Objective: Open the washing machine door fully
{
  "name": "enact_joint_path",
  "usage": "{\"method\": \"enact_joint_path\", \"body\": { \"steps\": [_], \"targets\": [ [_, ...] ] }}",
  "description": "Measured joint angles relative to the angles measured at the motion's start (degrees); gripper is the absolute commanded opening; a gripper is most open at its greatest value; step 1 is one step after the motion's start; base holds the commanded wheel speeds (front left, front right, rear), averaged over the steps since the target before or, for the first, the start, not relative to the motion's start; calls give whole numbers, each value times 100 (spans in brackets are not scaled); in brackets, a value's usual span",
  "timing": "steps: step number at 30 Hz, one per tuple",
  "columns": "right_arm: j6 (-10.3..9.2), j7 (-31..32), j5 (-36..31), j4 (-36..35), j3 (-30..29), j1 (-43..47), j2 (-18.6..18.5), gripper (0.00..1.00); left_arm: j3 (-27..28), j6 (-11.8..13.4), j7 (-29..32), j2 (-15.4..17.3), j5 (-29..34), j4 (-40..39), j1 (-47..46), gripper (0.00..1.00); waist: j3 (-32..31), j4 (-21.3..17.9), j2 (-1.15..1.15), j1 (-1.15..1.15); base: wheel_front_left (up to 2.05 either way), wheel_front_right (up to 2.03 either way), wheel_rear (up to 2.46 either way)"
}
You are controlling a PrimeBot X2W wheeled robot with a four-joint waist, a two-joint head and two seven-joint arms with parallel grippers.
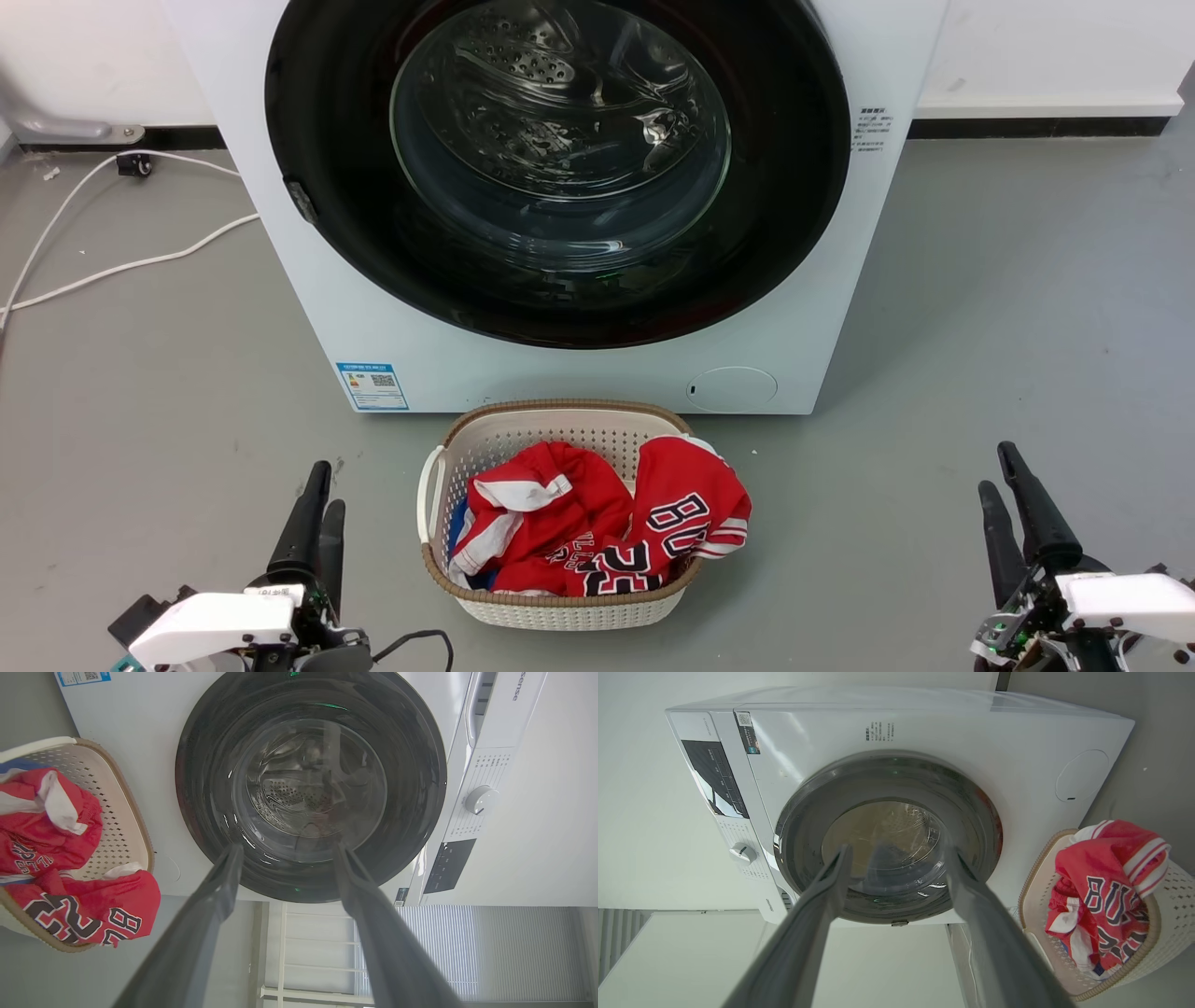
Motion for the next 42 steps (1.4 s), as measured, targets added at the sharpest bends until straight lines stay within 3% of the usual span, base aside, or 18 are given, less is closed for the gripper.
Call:
{"method": "enact_joint_path", "body": {
  "steps": [7, 8, 22, 42],
  "targets": [
    [0, -185, -836, -275, -30, 32, 1, 100, 3, 75, -186, 1, 693, -224, 0, 100, 19, 3, 0, 0, 0, 0, 0],
    [0, -264, -1199, -397, -25, 77, 1, 100, -24, 172, -261, 1, 1047, -354, 0, 100, 27, 4, 0, 0, 0, 0, 0],
    [0, -587, -3193, -982, 151, 221, 2, 100, -371, 627, -587, 2, 2902, -725, 76, 100, 42, 8, 0, 0, 0, 0, 0],
    [1, -969, -5269, -1356, 287, 428, 2, 100, -726, 1011, -981, 7, 4847, -989, 181, 100, 36, 6, 0, 0, 0, 0, 0]
  ]
}}
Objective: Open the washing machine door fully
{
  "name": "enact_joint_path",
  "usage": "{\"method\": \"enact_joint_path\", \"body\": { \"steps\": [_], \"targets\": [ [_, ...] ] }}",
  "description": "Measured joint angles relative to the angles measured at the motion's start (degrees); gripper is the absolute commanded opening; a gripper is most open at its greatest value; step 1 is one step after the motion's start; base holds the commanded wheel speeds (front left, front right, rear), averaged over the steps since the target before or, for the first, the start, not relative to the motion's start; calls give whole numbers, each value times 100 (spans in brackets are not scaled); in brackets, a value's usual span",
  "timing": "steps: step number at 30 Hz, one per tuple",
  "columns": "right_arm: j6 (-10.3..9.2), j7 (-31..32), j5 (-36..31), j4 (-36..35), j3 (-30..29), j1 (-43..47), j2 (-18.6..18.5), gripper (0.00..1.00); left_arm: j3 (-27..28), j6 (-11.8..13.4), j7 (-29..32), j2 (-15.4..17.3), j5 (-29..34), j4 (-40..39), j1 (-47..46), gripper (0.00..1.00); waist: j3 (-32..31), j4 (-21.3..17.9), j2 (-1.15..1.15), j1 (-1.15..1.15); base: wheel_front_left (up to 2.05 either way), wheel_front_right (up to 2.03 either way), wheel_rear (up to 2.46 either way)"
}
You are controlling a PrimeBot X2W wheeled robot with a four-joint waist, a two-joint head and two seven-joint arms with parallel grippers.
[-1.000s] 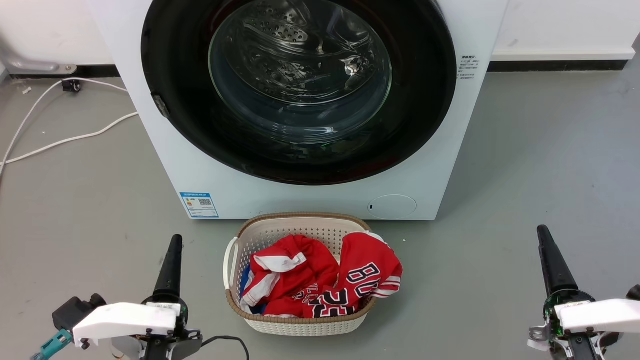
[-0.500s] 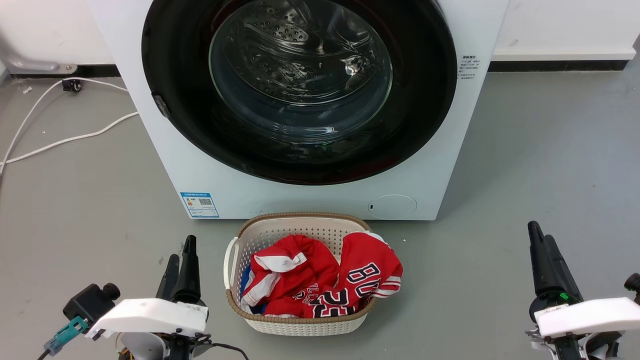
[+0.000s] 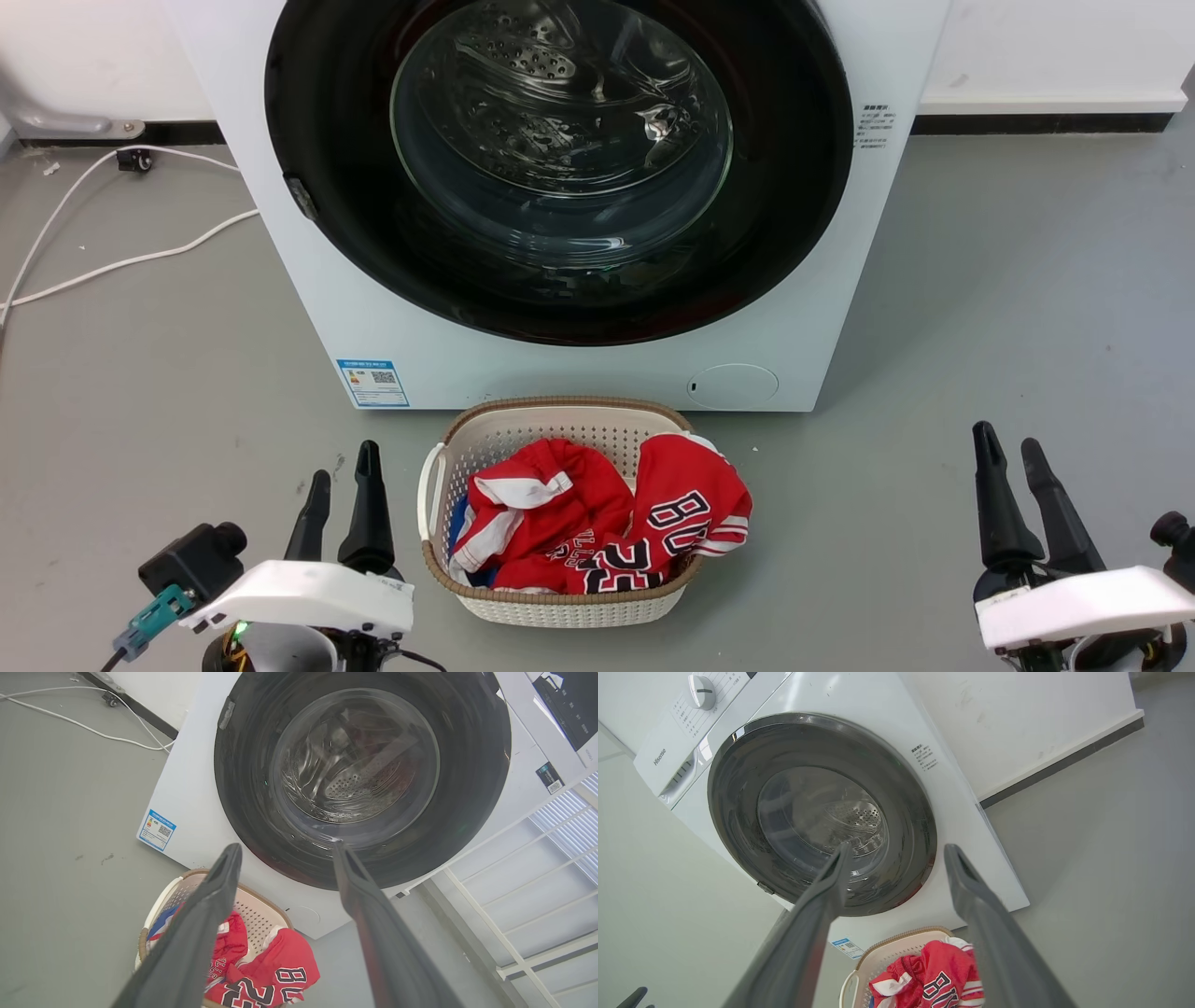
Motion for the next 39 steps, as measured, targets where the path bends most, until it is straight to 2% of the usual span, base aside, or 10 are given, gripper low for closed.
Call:
{"method": "enact_joint_path", "body": {
  "steps": [15, 39],
  "targets": [
    [0, -252, -1194, -286, 40, 114, 0, 100, -199, 199, -242, 22, 1084, -127, 77, 100, 9, 7, 0, 0, 0, 0, 0],
    [1, -583, -2431, -595, 62, 261, 0, 100, -437, 318, -566, 29, 2377, -243, 170, 100, 30, 17, 0, 0, 0, 0, 0]
  ]
}}
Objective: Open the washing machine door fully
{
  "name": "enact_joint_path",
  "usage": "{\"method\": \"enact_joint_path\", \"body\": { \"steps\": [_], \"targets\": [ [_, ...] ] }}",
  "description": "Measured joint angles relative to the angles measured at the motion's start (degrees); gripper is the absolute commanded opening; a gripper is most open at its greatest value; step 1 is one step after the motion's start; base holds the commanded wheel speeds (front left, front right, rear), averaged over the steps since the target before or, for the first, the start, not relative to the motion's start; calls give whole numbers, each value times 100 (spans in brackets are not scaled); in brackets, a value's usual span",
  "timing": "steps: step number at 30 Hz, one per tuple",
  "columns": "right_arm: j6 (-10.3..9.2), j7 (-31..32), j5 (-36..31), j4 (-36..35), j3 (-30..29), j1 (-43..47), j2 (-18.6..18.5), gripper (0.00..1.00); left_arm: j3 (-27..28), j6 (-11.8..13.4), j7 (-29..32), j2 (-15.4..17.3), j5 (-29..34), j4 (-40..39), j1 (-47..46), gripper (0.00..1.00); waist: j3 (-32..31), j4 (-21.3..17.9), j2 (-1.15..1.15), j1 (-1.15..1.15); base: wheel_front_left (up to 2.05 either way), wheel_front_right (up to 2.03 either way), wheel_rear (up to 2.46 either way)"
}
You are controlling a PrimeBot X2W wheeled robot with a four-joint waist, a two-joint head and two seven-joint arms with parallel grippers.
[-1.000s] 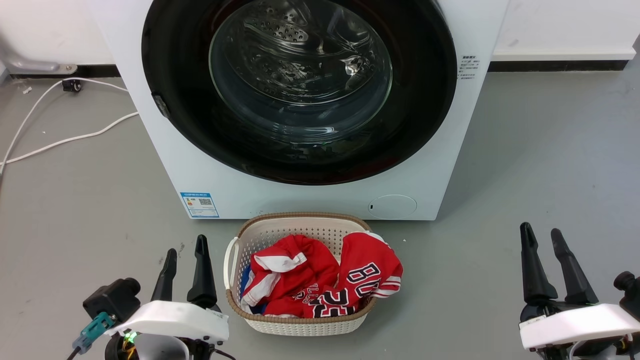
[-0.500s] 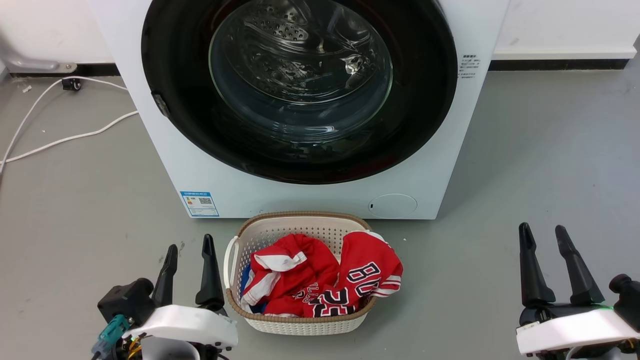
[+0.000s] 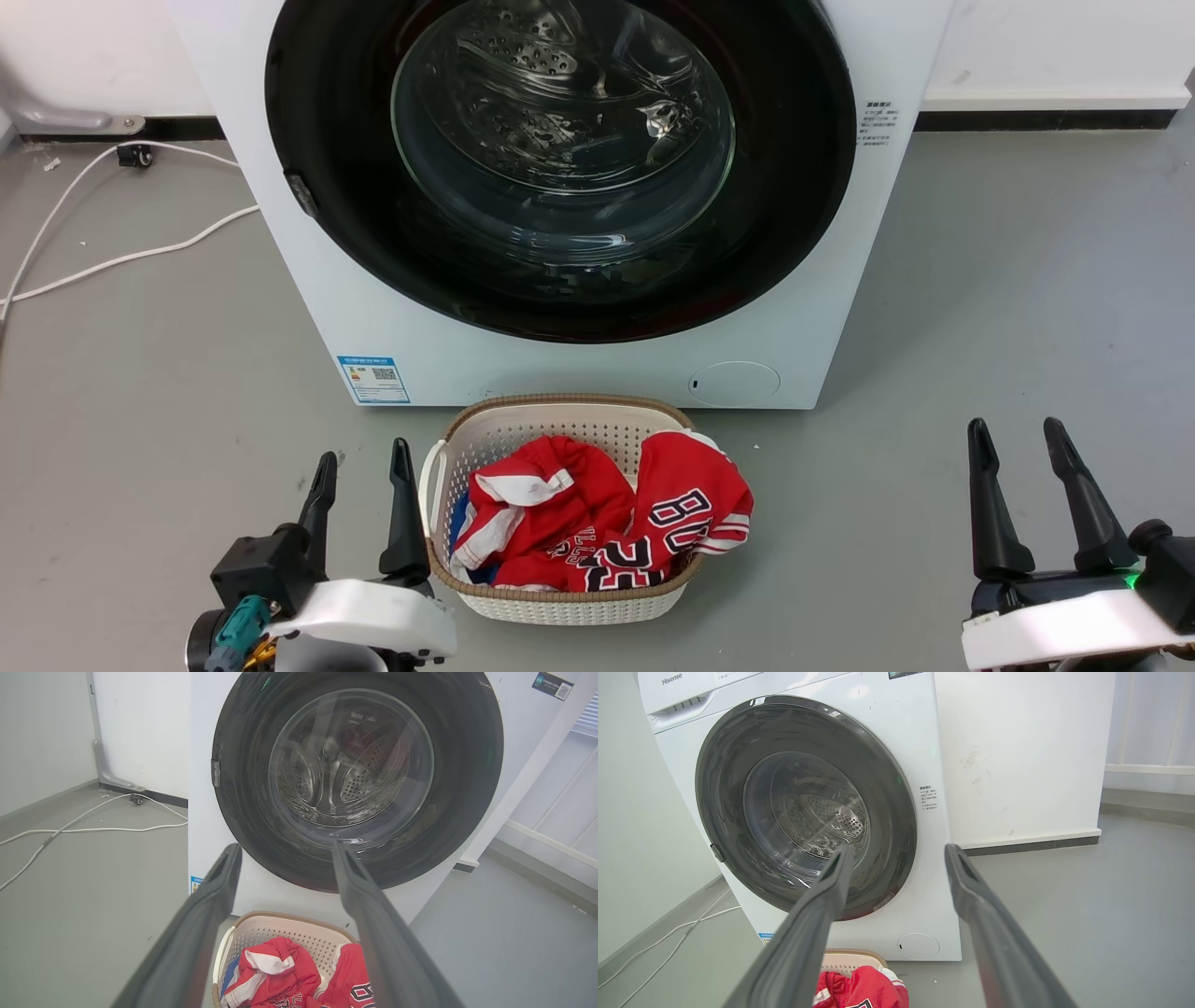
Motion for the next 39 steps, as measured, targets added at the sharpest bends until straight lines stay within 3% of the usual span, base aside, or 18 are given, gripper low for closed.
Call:
{"method": "enact_joint_path", "body": {
  "steps": [39],
  "targets": [
    [8, -413, -867, -303, 36, 193, 0, 100, -153, 176, -410, -15, 1325, 29, 112, 100, -27, 20, 0, 0, 0, 0, 0]
  ]
}}
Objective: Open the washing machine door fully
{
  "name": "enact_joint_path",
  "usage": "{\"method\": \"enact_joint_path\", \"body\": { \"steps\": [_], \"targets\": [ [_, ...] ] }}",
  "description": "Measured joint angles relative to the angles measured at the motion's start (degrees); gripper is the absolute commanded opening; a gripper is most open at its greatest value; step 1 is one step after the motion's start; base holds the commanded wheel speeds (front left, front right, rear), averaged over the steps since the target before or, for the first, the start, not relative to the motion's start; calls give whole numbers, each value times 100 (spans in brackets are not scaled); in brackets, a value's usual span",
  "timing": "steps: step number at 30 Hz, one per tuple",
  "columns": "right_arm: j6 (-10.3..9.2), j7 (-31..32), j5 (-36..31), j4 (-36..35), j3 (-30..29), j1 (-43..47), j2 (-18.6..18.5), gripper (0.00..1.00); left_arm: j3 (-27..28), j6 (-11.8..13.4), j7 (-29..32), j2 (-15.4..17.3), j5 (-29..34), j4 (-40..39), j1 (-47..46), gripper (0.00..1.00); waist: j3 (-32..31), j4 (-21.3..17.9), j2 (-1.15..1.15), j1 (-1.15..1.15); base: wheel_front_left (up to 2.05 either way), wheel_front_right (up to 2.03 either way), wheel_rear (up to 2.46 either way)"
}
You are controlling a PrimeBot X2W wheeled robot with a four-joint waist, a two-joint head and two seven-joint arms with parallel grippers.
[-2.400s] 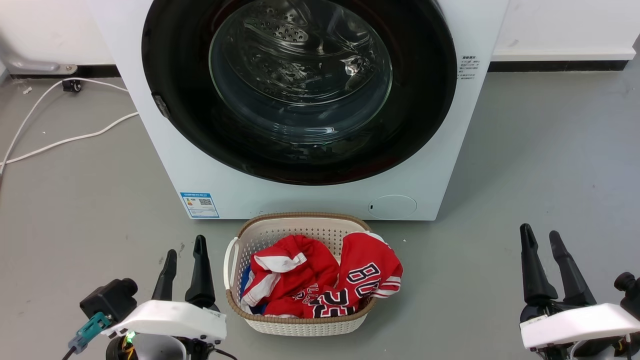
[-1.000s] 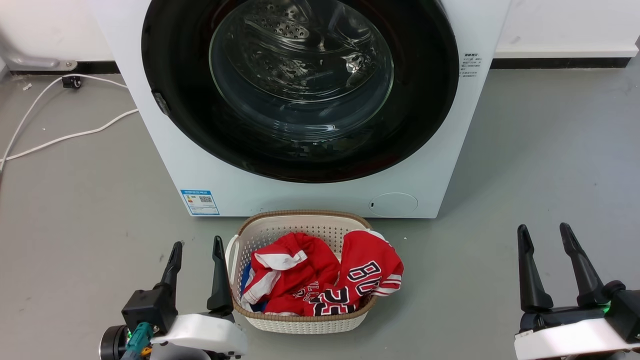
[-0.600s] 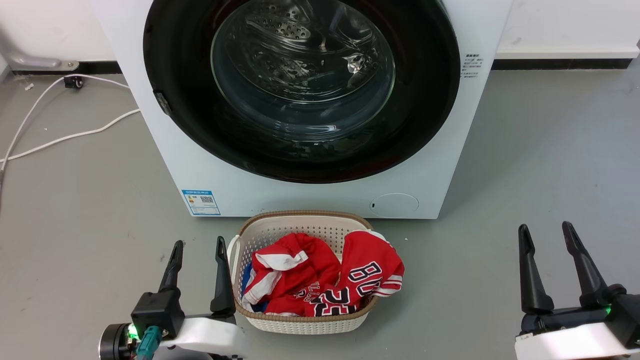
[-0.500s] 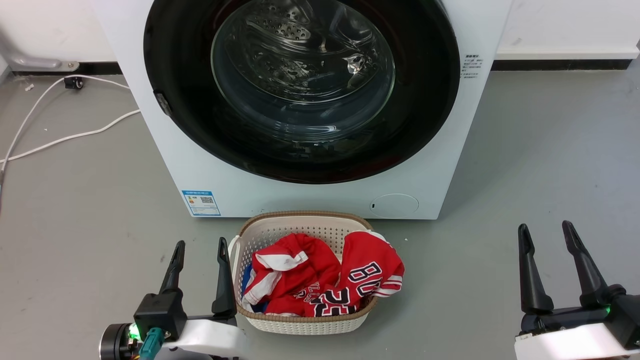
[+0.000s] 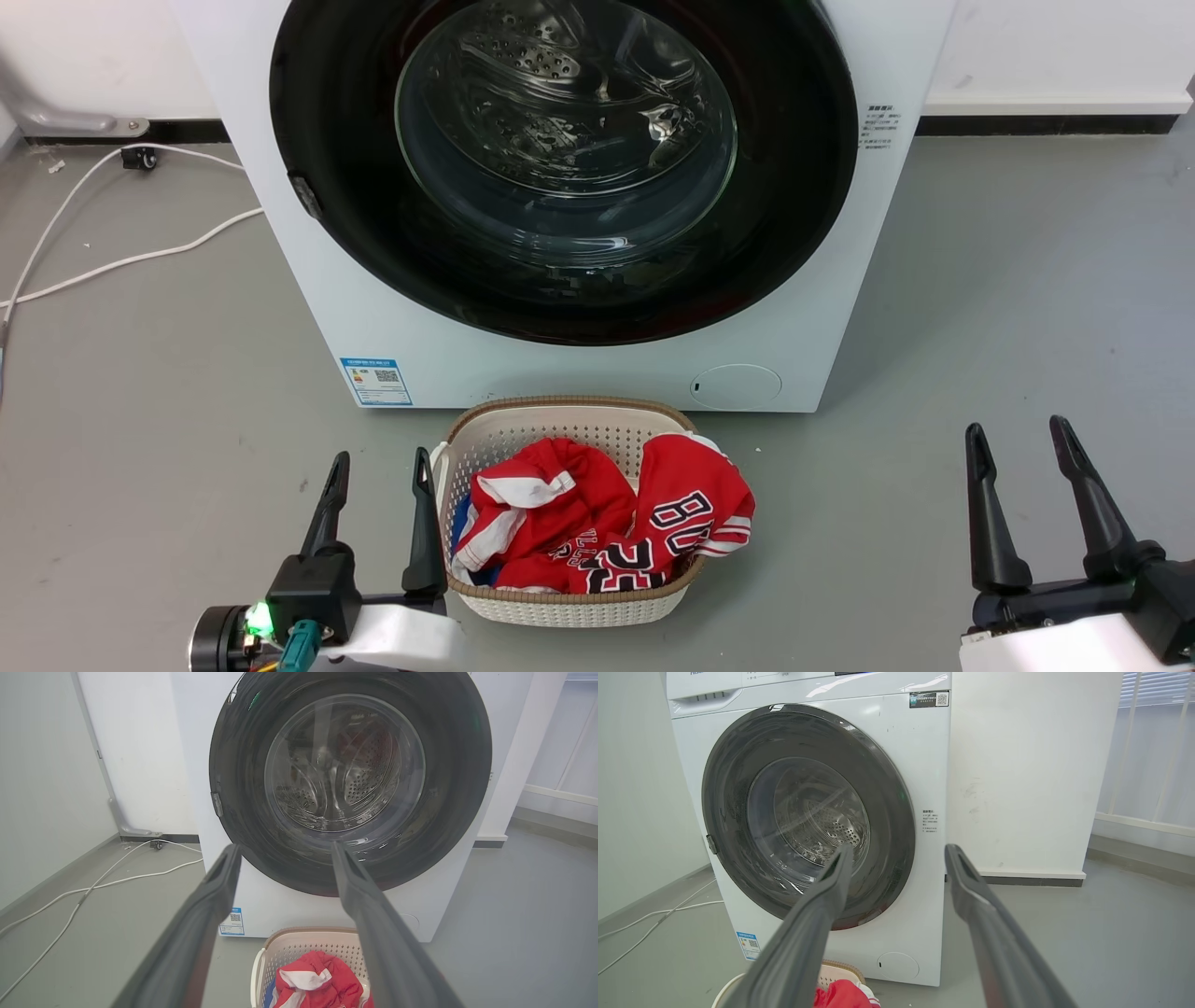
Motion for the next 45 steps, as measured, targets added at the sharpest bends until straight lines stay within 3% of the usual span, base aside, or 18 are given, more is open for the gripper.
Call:
{"method": "enact_joint_path", "body": {
  "steps": [33, 34, 35, 36, 42, 45],
  "targets": [
    [0, -1, 356, 246, -12, 36, 0, 100, 43, 52, -10, -1, -93, 109, 20, 100, -29, -6, 0, 0, 0, 0, 0],
    [0, -1, 369, 255, 0, 36, 0, 73, 43, 52, -10, -1, -93, 109, 21, 100, -30, -7, 0, 0, 0, 0, 0],
    [0, -1, 412, 256, 13, 36, 0, 11, 41, 52, -10, -1, -93, 109, 21, 100, -30, -6, 0, 0, 0, 0, 0],
    [0, -1, 502, 261, 31, 36, 0, 0, 40, 53, -10, -1, -93, 109, 22, 100, -29, -6, 0, 0, 0, 0, 0],
    [-1, -1, 1619, 325, 49, 31, -2, 0, 46, 53, -10, -1, -94, 120, 24, 100, -31, -7, 0, 0, 0, 0, 0],
    [-1, -1, 2733, 420, 124, 24, 3, 0, 49, 53, -10, 0, -96, 123, 26, 100, -34, -12, 0, 0, 0, 0, 0]
  ]
}}
